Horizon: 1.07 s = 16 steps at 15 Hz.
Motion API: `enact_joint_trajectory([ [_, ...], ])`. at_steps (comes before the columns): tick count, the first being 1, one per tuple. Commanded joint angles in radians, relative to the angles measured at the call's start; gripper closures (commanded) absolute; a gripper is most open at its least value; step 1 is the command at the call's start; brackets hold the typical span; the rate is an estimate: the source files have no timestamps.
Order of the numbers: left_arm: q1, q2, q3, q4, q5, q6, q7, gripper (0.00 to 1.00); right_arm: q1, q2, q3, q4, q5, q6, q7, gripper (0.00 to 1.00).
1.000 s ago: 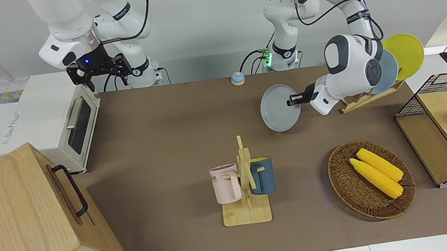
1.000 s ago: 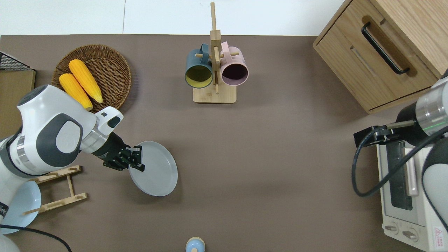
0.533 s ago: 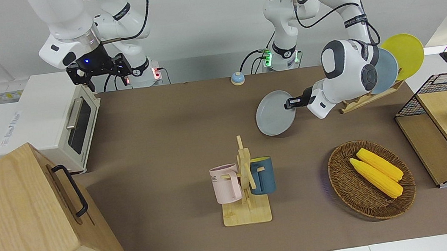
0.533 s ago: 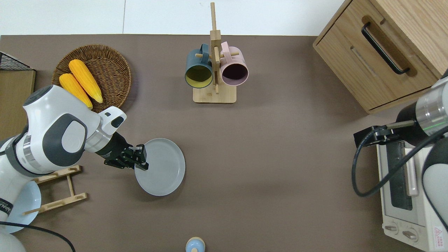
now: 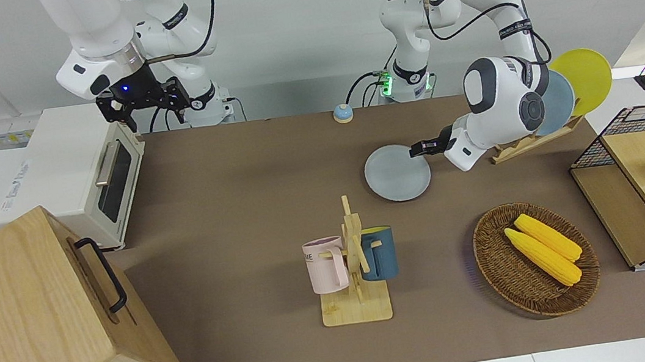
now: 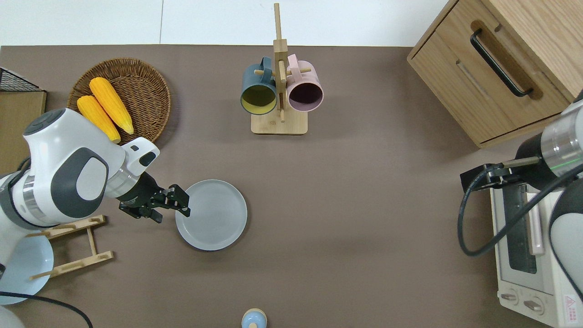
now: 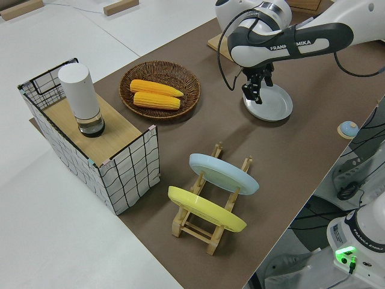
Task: Pick gray plate from low plate rack and place it on table with left arm
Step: 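Open the left gripper and withdraw it toward the rack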
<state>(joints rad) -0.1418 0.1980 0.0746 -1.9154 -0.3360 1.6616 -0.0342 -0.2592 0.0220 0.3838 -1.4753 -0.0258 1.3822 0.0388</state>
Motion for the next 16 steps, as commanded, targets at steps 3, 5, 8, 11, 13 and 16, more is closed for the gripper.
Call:
enact_joint_trajectory([
  [3,-0.005,-0.098,0.013,0.074,0.176,-0.016,-0.009,0.01,-0.023,-0.002,0.021,0.006,-0.005,-0.011,0.012,0.017],
  [5,-0.007,-0.121,0.011,0.102,0.218,-0.017,-0.016,0.00,-0.023,-0.002,0.021,0.007,-0.006,-0.011,0.012,0.017],
  [8,-0.009,-0.164,0.005,0.143,0.282,-0.020,-0.029,0.00,-0.023,-0.002,0.021,0.007,-0.006,-0.011,0.012,0.017],
  [11,-0.004,-0.195,0.013,0.211,0.293,-0.029,-0.027,0.00,-0.023,-0.002,0.021,0.007,-0.005,-0.011,0.012,0.017],
  [13,0.001,-0.212,0.013,0.249,0.295,-0.042,-0.027,0.00,-0.023,-0.002,0.021,0.007,-0.006,-0.011,0.012,0.017],
  [16,0.017,-0.210,0.010,0.327,0.296,-0.086,-0.021,0.00,-0.023,-0.002,0.021,0.007,-0.005,-0.011,0.012,0.017],
])
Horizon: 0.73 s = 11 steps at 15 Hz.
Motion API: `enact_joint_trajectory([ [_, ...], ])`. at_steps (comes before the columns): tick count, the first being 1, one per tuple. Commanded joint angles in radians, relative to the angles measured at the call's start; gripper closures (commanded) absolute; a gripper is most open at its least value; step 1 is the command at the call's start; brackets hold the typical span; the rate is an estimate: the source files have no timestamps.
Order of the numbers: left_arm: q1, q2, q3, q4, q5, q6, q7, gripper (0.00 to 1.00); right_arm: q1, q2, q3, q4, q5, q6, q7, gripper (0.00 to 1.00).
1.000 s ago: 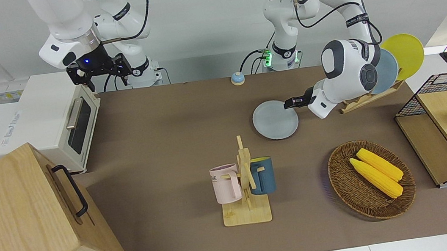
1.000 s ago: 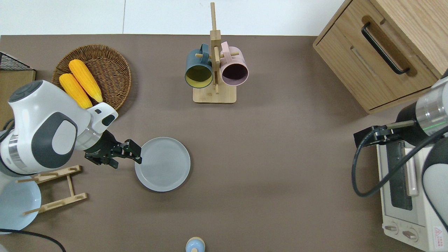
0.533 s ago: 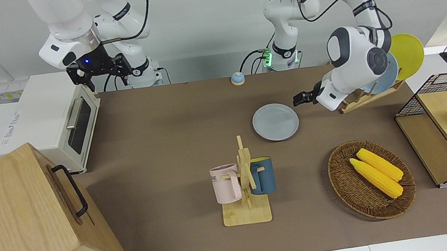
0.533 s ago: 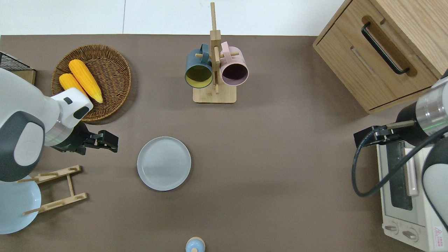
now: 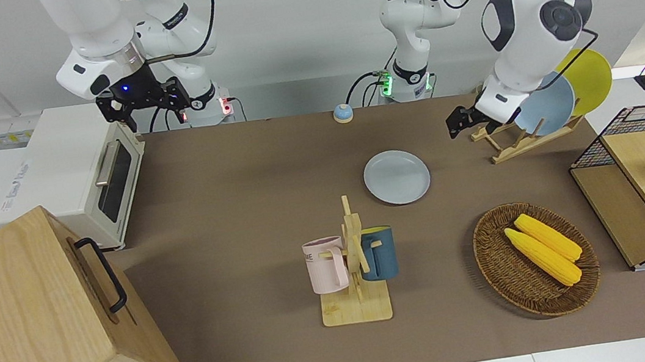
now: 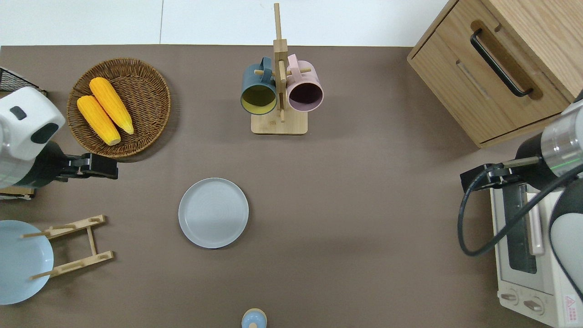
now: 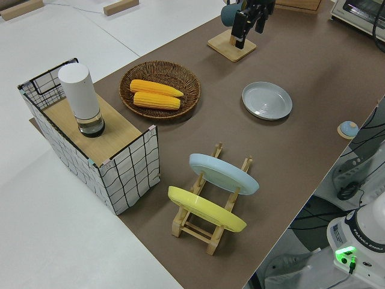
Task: Pick gray plate from low plate rack and place it on table with left arm
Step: 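Open the left gripper and withdraw it toward the rack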
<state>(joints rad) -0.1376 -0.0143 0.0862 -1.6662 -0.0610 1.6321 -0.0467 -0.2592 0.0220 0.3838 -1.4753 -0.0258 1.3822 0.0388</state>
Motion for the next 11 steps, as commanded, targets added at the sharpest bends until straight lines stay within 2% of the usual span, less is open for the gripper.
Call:
enact_joint_trajectory([
  [1,0.030,0.002,-0.011,0.094,0.020,-0.070,-0.005,0.00,-0.023,-0.002,0.021,0.007,-0.006,-0.011,0.012,0.017],
  [3,0.035,0.002,-0.020,0.112,0.018,-0.092,-0.005,0.00,-0.023,-0.002,0.020,0.007,-0.005,-0.011,0.012,0.017],
  [6,0.070,-0.003,-0.068,0.117,0.021,-0.107,-0.005,0.00,-0.023,-0.002,0.021,0.007,-0.006,-0.011,0.012,0.017],
  [11,0.076,-0.004,-0.072,0.115,0.023,-0.109,-0.005,0.00,-0.023,-0.002,0.020,0.006,-0.005,-0.011,0.012,0.017],
])
